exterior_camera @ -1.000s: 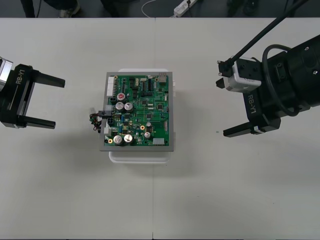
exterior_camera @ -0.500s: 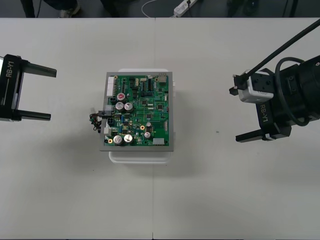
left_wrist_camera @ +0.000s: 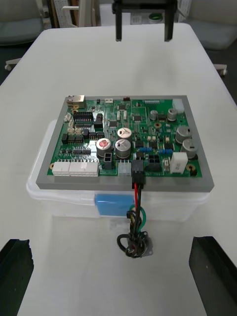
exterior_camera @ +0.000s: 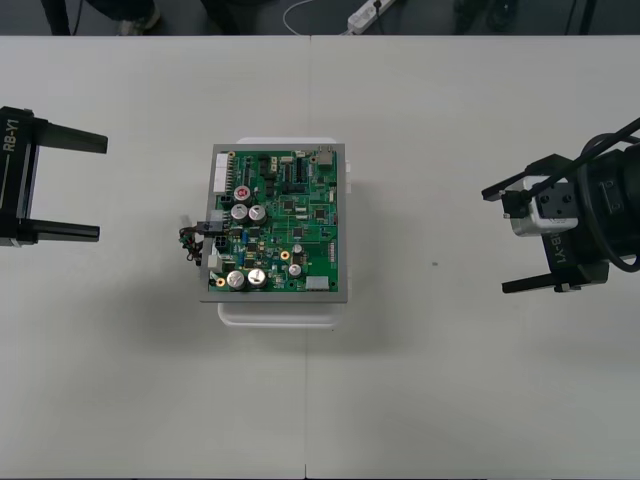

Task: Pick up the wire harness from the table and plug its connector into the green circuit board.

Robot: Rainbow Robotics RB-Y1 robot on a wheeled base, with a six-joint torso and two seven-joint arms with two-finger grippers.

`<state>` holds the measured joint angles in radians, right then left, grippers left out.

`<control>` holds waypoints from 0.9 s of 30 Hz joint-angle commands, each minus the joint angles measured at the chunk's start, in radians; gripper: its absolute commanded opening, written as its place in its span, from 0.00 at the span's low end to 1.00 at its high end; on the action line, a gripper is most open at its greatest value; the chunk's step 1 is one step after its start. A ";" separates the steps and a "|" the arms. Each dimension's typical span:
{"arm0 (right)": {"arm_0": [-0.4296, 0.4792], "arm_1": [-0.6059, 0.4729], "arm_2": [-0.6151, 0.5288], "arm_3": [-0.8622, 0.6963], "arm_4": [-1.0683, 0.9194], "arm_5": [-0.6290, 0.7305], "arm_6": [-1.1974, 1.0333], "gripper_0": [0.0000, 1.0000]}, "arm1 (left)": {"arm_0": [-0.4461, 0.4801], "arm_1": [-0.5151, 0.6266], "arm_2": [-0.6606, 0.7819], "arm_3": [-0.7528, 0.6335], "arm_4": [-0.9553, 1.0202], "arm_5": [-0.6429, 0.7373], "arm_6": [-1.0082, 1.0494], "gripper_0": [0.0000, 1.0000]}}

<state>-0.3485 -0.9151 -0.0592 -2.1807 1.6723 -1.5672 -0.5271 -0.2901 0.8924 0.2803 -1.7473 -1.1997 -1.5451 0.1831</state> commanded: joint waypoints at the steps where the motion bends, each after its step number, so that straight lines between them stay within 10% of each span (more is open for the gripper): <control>1: 0.051 -0.038 -0.059 -0.002 0.004 -0.004 0.082 1.00 | 0.014 -0.029 0.040 -0.072 -0.037 -0.026 0.056 0.93; 27: 0.092 -0.038 -0.142 0.102 -0.114 -0.004 0.006 1.00 | -0.023 -0.073 0.002 -0.150 -0.143 -0.026 0.125 0.93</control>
<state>-0.2728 -0.9154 -0.1503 -2.0735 1.5805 -1.5672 -0.4736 -0.2901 0.8382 0.2877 -1.8732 -1.3301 -1.5451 0.3003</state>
